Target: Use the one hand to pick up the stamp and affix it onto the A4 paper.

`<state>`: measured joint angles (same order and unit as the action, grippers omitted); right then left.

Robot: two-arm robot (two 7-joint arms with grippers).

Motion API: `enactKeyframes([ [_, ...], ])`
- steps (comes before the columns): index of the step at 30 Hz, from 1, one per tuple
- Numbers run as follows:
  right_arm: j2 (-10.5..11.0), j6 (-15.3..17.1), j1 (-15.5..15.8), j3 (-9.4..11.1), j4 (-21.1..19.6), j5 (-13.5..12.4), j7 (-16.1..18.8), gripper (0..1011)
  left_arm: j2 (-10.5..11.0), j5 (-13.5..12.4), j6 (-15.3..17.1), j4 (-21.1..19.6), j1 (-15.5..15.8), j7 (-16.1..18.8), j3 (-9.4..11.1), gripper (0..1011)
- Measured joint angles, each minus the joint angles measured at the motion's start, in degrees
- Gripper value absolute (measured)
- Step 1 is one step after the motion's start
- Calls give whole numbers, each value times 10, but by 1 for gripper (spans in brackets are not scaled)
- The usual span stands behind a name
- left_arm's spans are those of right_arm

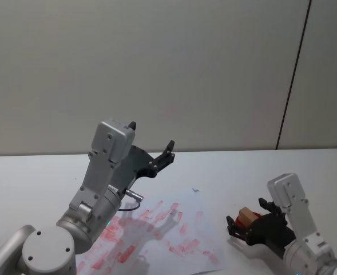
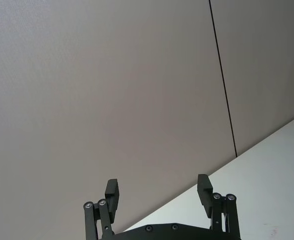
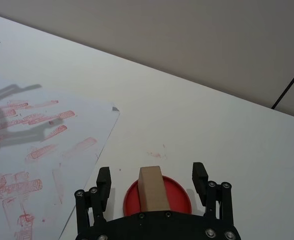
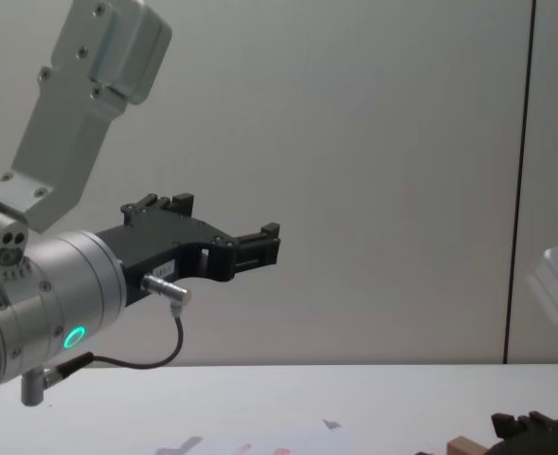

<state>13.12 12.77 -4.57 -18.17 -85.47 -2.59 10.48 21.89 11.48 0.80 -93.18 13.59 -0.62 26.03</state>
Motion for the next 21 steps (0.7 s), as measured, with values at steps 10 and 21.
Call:
enactKeyframes([
  [10,-6,-2,-7,-3,12,8,3,807,0,0,0,0,0,0,0,1001],
  [21,-8,-2,-10,-4,17,11,4,480,0,0,0,0,0,0,0,1001],
])
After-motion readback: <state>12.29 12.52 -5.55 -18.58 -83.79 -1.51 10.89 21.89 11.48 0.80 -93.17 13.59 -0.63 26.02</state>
